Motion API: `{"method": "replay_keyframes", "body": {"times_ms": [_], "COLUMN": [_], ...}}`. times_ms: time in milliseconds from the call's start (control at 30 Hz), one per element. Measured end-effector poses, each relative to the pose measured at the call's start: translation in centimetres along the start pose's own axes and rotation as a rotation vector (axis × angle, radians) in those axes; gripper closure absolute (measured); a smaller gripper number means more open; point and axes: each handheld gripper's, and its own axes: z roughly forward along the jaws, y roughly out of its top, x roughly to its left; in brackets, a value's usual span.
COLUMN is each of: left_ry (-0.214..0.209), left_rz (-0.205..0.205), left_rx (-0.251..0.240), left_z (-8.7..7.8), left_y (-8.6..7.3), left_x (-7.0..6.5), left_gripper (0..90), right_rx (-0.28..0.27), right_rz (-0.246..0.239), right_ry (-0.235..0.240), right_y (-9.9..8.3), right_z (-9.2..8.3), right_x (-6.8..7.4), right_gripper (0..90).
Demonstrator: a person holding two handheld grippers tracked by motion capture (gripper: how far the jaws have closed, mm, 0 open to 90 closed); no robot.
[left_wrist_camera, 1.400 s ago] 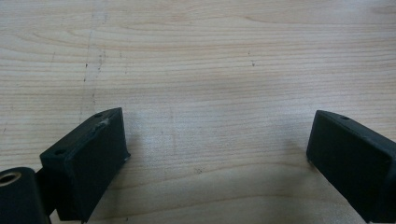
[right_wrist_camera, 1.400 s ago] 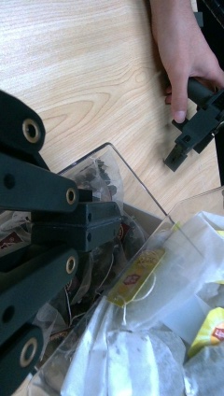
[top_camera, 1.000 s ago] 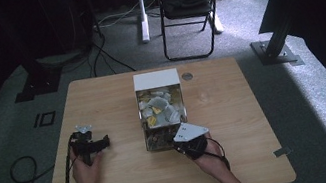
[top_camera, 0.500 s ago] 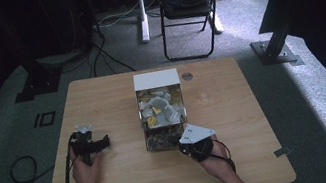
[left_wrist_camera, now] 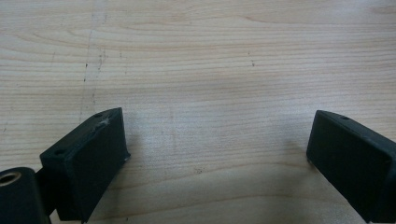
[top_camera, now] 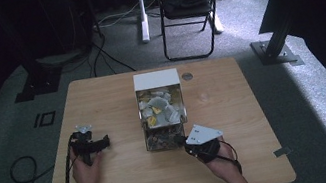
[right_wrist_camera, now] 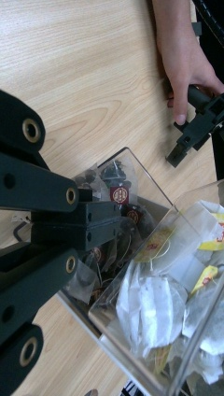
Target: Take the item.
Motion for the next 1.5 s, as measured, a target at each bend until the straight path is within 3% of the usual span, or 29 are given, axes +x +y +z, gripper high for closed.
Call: {"method": "replay_keyframes", "body": {"times_ms": [1500], "left_ry": [0.0], "left_rz": [0.0], "left_rx": [0.0], "left_z": [0.0], "left_y": [0.0], "left_x": [0.0], "left_gripper": [5.8], "right_rx": [0.019], "right_rz": [0.032], "right_ry": [-0.103], "right_y": [-1.6], "right_z": [-2.8], "right_x": [-2.9], "right_gripper": [90.0]}}
